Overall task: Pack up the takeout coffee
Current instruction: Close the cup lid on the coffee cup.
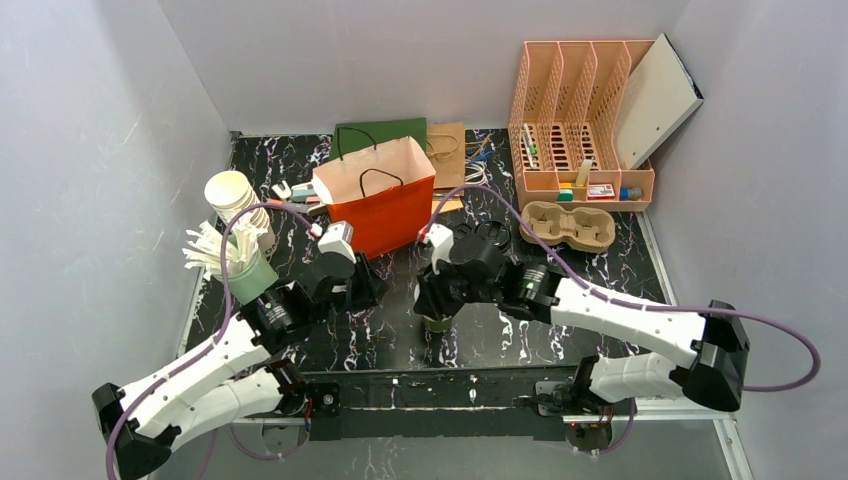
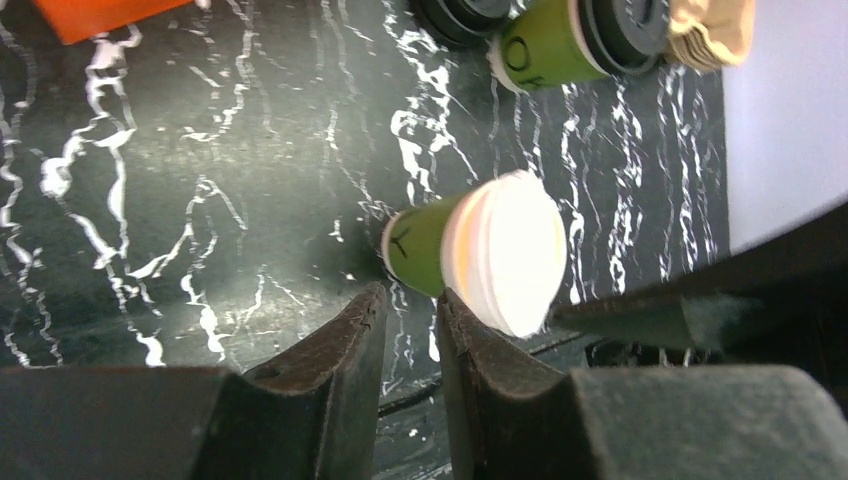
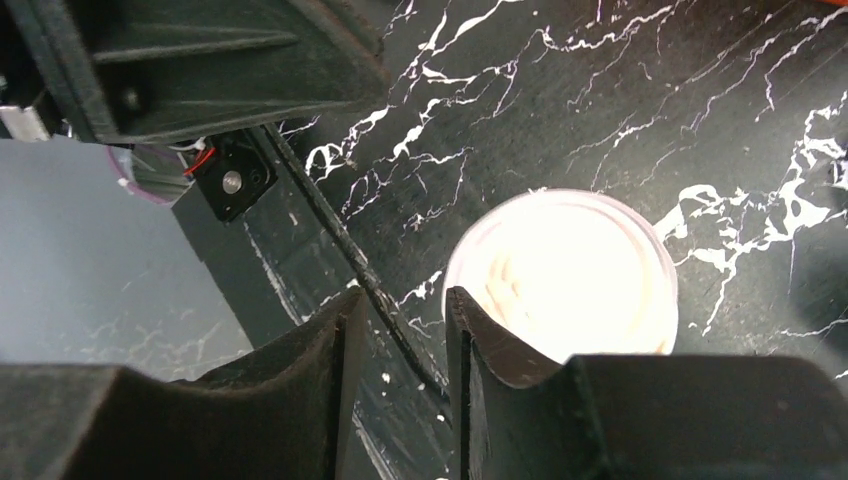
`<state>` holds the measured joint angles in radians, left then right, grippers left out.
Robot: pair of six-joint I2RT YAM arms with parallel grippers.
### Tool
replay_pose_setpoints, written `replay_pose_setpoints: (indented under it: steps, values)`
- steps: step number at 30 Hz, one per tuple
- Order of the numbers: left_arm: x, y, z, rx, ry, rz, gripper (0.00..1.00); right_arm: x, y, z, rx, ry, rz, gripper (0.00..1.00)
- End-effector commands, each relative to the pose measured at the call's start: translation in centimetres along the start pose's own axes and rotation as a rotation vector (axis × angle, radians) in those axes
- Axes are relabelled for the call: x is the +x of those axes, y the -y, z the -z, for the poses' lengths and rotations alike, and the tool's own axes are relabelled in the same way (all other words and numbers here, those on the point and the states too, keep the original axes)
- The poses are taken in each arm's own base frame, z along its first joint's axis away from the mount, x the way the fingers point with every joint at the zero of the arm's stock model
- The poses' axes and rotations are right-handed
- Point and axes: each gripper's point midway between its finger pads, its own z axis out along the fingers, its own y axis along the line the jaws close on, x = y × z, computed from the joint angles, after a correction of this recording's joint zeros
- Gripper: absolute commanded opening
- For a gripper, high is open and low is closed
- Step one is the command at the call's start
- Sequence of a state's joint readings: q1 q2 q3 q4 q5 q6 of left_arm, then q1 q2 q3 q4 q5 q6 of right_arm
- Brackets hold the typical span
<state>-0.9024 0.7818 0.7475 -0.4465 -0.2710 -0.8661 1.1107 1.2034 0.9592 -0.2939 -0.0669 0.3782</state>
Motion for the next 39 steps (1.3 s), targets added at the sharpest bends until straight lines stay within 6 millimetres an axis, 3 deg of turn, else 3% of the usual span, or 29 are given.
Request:
replay_pose_setpoints:
  steps: [1,7,16,20,26,32,39]
  values:
    - [-0.5,-2.6,-0.1,-0.088,-0.003,0.069,0.24,-1.6,-0.2,-0.8,0.113,0.020,0.087,0.43]
    - [-0.9,-4.3,-0.3,-0.082,-0.023,0.136,0.25,-1.2,1.1,-1.8,0.282,-0.025,0.128,0.42]
    - [-1.3,-4.3,-0.2,-0.083,-0.017,0.116,0.29,-0.2,1.2,-2.6,0.350,-0.058,0.163,0.40]
    - [-1.5,-4.4,0.1,-0.090,-0.009,0.109,0.29,-0.3,1.2,-2.6,0.358,-0.055,0.170,0.28]
    - [-1.7,-4.4,0.4,-0.089,-0.003,0.102,0.29,-1.7,0.1,-1.8,0.315,0.001,0.166,0.18]
    - [-1.8,-3.9,0.3,-0.069,-0.007,0.096,0.29,-3.6,-1.0,-0.4,0.274,0.072,0.153,0.01]
    - [-1.8,-2.3,0.1,0.026,-0.013,0.079,0.31,-5.5,-2.5,0.8,0.223,0.131,0.135,0.01]
